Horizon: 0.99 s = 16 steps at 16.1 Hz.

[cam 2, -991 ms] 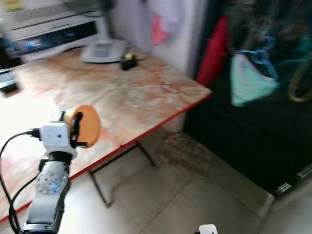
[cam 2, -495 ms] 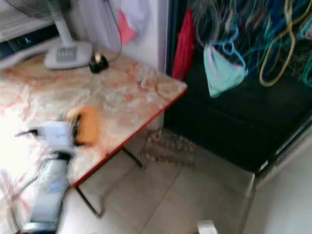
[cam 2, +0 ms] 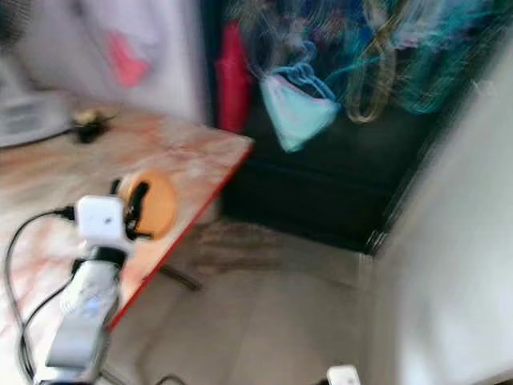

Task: Restocking fridge

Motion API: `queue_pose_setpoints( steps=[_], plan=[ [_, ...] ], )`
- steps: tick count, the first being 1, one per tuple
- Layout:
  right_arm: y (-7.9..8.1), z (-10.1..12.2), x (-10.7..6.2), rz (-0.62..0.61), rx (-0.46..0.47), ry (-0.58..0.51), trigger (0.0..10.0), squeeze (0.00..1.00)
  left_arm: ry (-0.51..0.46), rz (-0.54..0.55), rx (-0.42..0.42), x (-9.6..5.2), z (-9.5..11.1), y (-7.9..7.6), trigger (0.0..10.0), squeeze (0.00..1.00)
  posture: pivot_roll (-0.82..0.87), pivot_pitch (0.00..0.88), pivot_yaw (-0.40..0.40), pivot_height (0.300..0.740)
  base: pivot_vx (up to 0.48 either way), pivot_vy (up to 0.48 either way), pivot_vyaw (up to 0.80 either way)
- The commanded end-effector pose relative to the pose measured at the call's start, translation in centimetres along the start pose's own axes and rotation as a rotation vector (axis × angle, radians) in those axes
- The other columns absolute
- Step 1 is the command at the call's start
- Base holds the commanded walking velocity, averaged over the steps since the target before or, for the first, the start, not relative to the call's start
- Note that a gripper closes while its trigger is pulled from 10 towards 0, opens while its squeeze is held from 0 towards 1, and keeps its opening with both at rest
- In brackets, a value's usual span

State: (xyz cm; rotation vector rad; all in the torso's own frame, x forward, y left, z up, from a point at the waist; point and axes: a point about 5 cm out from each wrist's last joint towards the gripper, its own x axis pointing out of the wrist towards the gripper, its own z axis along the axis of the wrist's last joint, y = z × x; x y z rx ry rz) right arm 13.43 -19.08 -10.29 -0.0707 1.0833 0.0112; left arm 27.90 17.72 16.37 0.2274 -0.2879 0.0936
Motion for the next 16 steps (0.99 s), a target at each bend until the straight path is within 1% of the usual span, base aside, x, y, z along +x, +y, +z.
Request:
queue_pose_setpoints(
  steps=[1, 7, 16],
  plan=[
    [0.05, -0.62, -0.08, 0.003, 0.004, 0.026, 10.0, 0.0, -0.012, -0.012, -0.011, 0.13, 0.42, -0.16, 10.0, 0.0, 0.02, 0.066, 0.045, 0.74, 0.0, 0.0, -0.8],
    [0.23, -0.63, -0.07, 0.001, 0.007, 0.024, 10.0, 0.0, -0.001, -0.05, -0.023, 0.18, 0.3, -0.68, 10.0, 0.0, 0.01, 0.067, 0.056, 0.74, 0.0, 0.0, -0.8],
    [0.16, -0.39, -0.03, 0.0, 0.003, 0.019, 10.0, 0.0, 0.026, -0.02, -0.029, 0.32, -0.27, -0.05, 10.0, 0.0, 0.01, 0.059, 0.053, 0.74, 0.0, 0.0, -0.8]
  ],
)
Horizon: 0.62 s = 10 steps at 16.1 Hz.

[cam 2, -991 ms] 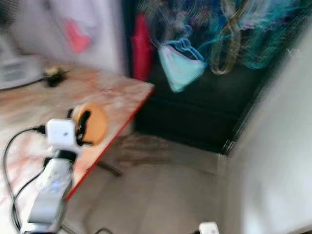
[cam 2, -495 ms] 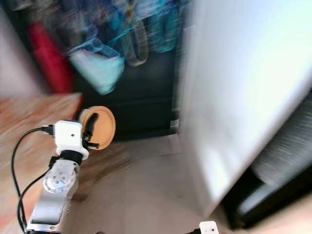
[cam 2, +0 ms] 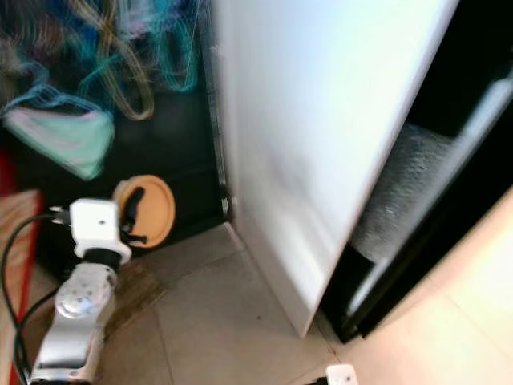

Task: Restocking fridge

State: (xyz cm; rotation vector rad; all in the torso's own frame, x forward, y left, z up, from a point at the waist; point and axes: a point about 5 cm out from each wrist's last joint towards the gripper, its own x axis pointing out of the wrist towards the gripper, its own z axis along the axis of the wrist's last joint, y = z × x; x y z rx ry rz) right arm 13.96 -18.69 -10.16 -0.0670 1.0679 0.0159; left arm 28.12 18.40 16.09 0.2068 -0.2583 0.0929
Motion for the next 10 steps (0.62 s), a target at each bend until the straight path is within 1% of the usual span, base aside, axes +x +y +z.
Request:
queue_pose_setpoints(
  steps=[1, 4, 5, 6, 7, 10],
  plan=[
    [-0.2, -0.9, -0.2, -0.006, 0.003, 0.034, 10.0, 0.0, -0.003, -0.017, -0.01, 0.2, 0.2, -0.6, 10.0, 0.0, 0.0, 0.058, 0.052, 0.74, 0.0, 0.0, -0.8],
    [-0.2, -0.8, -0.1, -0.006, 0.002, 0.032, 10.0, 0.0, 0.002, -0.01, -0.011, 0.3, 0.1, -0.4, 10.0, 0.0, 0.01, 0.057, 0.051, 0.74, 0.0, 0.0, -0.8],
    [-0.2, -0.8, -0.1, -0.005, 0.0, 0.031, 10.0, 0.0, 0.017, 0.004, -0.007, 0.3, -0.2, -0.1, 10.0, 0.0, 0.01, 0.057, 0.05, 0.74, 0.0, 0.0, -0.8],
    [-0.2, -0.7, -0.1, -0.005, -0.001, 0.03, 10.0, 0.0, 0.047, 0.02, -0.003, 0.2, -0.7, 0.1, 10.0, 0.0, 0.01, 0.057, 0.05, 0.74, 0.0, 0.0, -0.8],
    [-0.2, -0.7, -0.1, -0.005, -0.002, 0.03, 10.0, 0.0, 0.055, 0.022, -0.003, 0.2, -0.8, 0.2, 10.0, 0.0, 0.01, 0.057, 0.05, 0.74, 0.0, 0.0, -0.8],
    [-0.1, -0.8, -0.1, -0.007, 0.006, 0.029, 10.0, 0.0, 0.139, 0.052, -0.028, 0.2, -2.7, 1.1, 10.0, 0.0, 0.0, 0.055, 0.06, 0.74, 0.0, 0.0, -0.8]
  ],
)
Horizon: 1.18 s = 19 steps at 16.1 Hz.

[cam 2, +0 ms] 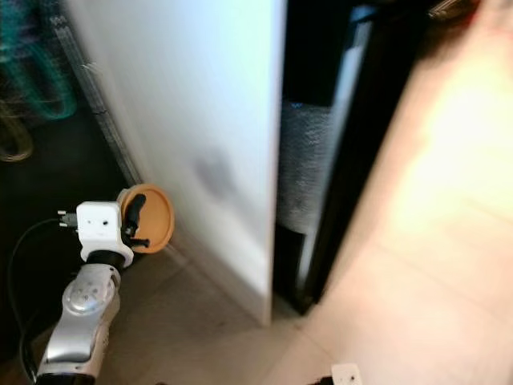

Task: Restocking fridge

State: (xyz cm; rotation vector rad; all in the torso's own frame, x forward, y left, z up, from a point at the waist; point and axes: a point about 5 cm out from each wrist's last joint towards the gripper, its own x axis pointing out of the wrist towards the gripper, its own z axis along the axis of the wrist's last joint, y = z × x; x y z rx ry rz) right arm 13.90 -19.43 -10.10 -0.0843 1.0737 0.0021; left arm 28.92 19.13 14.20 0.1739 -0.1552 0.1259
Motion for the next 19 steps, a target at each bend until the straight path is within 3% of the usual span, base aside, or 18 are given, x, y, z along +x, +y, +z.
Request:
queue_pose_setpoints(
  steps=[1, 4, 6, 8, 10, 11, 16, 19],
  plan=[
    [0.6, -0.7, -0.1, 0.011, 0.015, 0.023, 10.0, 0.0, 0.06, 0.04, -0.013, -0.1, -1.1, 1.1, 10.0, 0.0, 0.0, 0.053, 0.059, 0.74, 0.0, 0.0, -0.8],
    [0.7, -0.7, -0.1, 0.011, 0.017, 0.025, 10.0, 0.0, 0.196, 0.099, -0.022, -0.6, -4.1, 2.6, 10.0, 0.0, 0.01, 0.057, 0.058, 0.74, 0.0, 0.0, -0.8],
    [0.8, -0.8, -0.1, 0.014, 0.016, 0.026, 10.0, 0.0, 0.344, 0.144, -0.064, -1.2, -7.4, 4.2, 10.0, 0.0, 0.0, 0.059, 0.058, 0.74, 0.0, 0.0, -0.8],
    [0.8, -0.8, -0.1, 0.009, 0.022, 0.024, 10.0, 0.0, 0.545, 0.201, -0.144, -3.1, -11.5, 5.9, 10.0, 0.0, 0.0, 0.058, 0.062, 0.74, 0.0, 0.0, -0.8],
    [0.7, -0.8, -0.1, 0.002, 0.027, 0.017, 10.0, 0.0, 0.646, 0.236, -0.168, -4.7, -13.5, 6.5, 10.0, 0.0, -0.01, 0.061, 0.059, 0.74, 0.0, 0.0, -0.22],
    [0.7, -0.8, -0.1, -0.006, 0.037, 0.012, 10.0, 0.0, 0.74, 0.278, -0.201, -6.2, -15.3, 6.7, 10.0, 0.0, -0.01, 0.065, 0.054, 0.74, 0.0, 0.0, 0.0],
    [0.6, -0.8, -0.1, -0.018, 0.053, 0.002, 10.0, 0.0, 0.89, 0.362, -0.388, -9.4, -18.3, 5.4, 10.0, 0.0, -0.03, 0.071, 0.046, 0.74, 0.0, 0.0, 0.0],
    [0.6, -0.9, -0.2, -0.032, 0.078, -0.008, 10.0, 0.0, 0.914, 0.342, -0.381, -9.8, -18.7, 5.0, 10.0, 0.0, -0.03, 0.074, 0.043, 0.74, 0.0, 0.0, 0.0]
  ],
)
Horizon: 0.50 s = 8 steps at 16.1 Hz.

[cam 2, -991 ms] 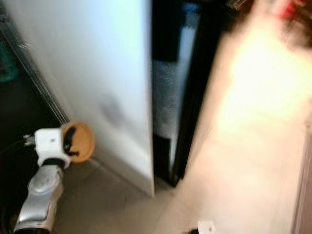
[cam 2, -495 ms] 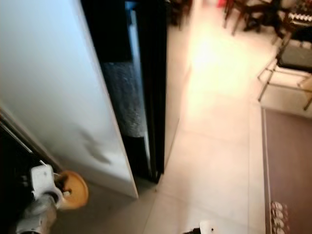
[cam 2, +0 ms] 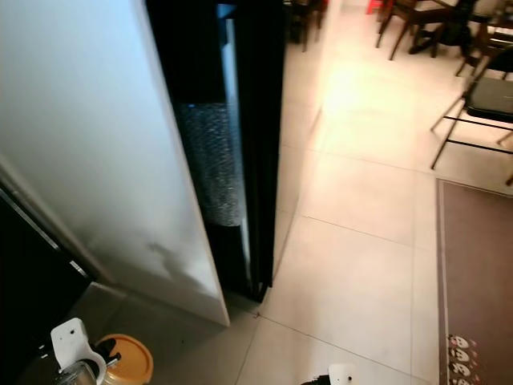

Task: Restocking fridge

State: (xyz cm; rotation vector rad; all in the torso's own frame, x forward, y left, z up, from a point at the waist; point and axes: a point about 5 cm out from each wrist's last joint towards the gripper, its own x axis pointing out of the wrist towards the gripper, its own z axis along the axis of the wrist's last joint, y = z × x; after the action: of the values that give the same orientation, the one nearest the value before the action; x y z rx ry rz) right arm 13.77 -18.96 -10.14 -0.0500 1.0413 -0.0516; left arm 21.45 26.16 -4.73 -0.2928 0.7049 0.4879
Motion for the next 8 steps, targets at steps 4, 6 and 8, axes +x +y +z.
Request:
queue_pose_setpoints(
  steps=[4, 6, 8],
  plan=[
    [0.2, -1.0, -0.2, -0.008, 0.035, 0.018, 10.0, 0.0, 0.045, -0.004, 0.099, -0.1, -1.2, 0.0, 10.0, 0.0, -0.04, 0.07, 0.051, 0.74, 0.0, 0.0, 0.0],
    [0.3, -1.1, -0.2, -0.013, 0.04, 0.016, 10.0, 0.0, 0.063, 0.003, 0.101, -0.3, -1.9, 0.1, 10.0, 0.0, -0.05, 0.063, 0.056, 0.74, 0.0, 0.0, 0.0],
    [0.3, -1.2, -0.3, -0.014, 0.044, 0.015, 10.0, 0.0, 0.081, 0.004, 0.108, -0.4, -2.3, 0.1, 10.0, 0.0, -0.05, 0.058, 0.058, 0.74, 0.0, 0.0, 0.0]
  ],
)
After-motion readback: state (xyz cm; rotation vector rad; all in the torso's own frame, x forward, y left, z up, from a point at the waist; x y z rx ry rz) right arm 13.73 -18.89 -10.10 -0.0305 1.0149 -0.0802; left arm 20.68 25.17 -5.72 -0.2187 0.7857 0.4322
